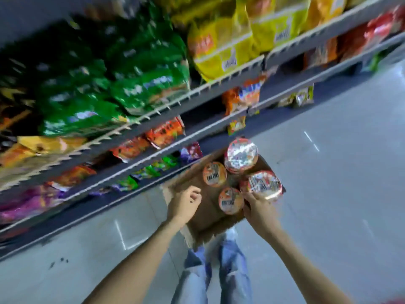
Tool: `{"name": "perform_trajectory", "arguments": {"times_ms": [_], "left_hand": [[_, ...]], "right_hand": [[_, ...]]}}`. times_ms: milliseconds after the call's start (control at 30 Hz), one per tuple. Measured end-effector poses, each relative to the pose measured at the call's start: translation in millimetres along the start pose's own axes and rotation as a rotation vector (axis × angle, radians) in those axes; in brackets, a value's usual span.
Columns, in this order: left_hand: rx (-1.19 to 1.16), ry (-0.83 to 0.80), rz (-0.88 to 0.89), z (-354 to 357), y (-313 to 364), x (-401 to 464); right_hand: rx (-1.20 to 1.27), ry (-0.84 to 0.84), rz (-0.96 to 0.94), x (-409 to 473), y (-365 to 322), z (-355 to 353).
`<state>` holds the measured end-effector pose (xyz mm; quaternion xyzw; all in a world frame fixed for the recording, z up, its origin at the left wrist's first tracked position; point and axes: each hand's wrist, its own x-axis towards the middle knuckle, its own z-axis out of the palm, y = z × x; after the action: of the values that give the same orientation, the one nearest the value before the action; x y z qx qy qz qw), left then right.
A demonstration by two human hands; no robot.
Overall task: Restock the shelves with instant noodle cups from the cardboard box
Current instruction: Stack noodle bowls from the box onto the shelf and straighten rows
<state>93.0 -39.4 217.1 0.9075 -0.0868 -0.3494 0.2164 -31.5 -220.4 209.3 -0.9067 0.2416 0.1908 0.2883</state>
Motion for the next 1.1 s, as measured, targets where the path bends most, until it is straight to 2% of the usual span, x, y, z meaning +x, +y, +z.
{"name": "perform_trajectory", "arguments": {"times_ms": [133,367,533,600,700,767,867,933,1033,1100], "left_hand": [[-0.013,-0.009,-0.131,74,-54,68],[0.030,-0.039,-0.149,201,-145,205],[0.302,-0.110,-0.212,273,-190,272],[0.412,-0.106,-0.170,294,-194,288],[0.455,-0.072,-0.115,317,-198,309],[0.318,-0.079,-0.135,329,-199,324],[-0.188,-0.026,-0.229,347,-202,349],[-0.442,0.036,-0.280,354,-201,357],[-0.615,0.087,-0.301,361,-200,356],[-0.615,0.119,-0.304,361,-203,352]], "right_hand": [[-0.045,-0.097,-0.007,53,43,75],[-0.265,-0.274,-0.151,172,107,241],[-0.555,-0.358,-0.201,230,148,330],[-0.697,-0.333,-0.218,242,159,353],[-0.760,-0.360,-0.138,258,173,374],[-0.765,-0.383,-0.106,267,177,379],[-0.652,-0.322,-0.151,275,178,378],[-0.476,-0.369,-0.141,275,178,377],[-0.262,-0.543,-0.061,271,178,375],[-0.274,-0.569,-0.100,267,179,373]]}}
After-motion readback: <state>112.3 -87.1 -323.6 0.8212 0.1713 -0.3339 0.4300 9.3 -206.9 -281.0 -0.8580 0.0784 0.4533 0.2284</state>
